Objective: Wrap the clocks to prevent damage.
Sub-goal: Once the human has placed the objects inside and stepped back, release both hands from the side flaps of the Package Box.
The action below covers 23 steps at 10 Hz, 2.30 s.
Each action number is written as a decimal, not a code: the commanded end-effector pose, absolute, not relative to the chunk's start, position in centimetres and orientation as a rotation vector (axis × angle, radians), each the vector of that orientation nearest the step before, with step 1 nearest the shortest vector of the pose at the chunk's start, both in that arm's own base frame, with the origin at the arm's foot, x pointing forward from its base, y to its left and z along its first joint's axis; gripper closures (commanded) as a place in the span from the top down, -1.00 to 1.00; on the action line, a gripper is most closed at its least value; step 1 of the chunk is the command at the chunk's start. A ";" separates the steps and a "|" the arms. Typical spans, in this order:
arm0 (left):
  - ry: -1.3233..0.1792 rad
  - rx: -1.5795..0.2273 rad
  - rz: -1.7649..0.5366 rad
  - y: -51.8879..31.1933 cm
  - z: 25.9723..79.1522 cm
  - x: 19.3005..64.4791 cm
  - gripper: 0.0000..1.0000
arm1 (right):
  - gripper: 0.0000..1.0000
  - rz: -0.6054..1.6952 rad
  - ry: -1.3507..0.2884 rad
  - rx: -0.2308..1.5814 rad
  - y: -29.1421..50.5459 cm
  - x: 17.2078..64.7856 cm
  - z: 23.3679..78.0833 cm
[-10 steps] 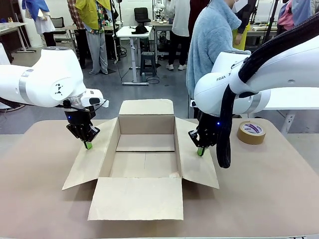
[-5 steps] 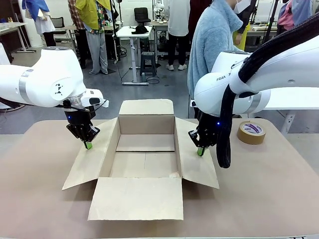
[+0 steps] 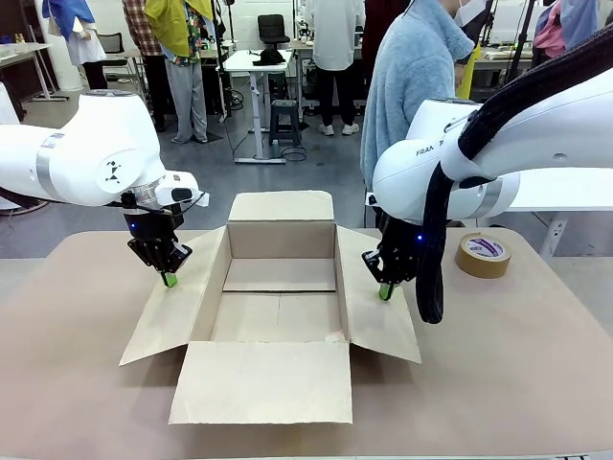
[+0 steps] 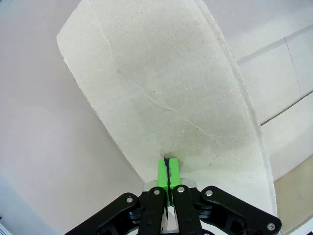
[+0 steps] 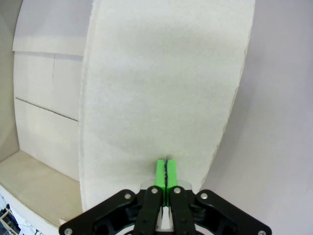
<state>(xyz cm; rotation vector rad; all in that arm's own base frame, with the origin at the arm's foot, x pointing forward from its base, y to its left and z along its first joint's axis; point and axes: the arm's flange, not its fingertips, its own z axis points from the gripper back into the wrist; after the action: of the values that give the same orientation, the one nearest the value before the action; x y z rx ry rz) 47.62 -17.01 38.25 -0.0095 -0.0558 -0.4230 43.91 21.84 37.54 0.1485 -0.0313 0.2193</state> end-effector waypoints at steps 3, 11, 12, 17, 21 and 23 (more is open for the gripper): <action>-0.052 -0.005 -0.426 -17.0 38.1 47.5 -0.99 | -0.98 0.218 -0.027 0.146 21.9 43.7 37.3; -0.052 -0.005 -0.426 -17.0 38.1 47.5 -0.99 | -0.98 0.218 -0.027 0.146 21.9 43.7 37.3; -0.052 -0.005 -0.426 -17.0 38.1 47.5 -0.99 | -0.98 0.218 -0.027 0.146 21.9 43.7 37.3; -0.052 -0.005 -0.426 -17.0 38.1 47.5 -0.99 | -0.98 0.218 -0.027 0.146 21.9 43.7 37.3; -0.052 -0.005 -0.426 -17.0 38.1 47.5 -0.99 | -0.98 0.218 -0.027 0.146 21.9 43.7 37.3; -0.052 -0.005 -0.426 -17.0 38.1 47.5 -0.99 | -0.98 0.218 -0.027 0.146 21.9 43.7 37.3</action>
<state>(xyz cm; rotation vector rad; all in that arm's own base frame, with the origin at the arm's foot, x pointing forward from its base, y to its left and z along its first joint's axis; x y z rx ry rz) 47.62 -17.01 38.25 -0.0095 -0.0558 -0.4230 43.91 21.84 37.54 0.1485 -0.0313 0.2193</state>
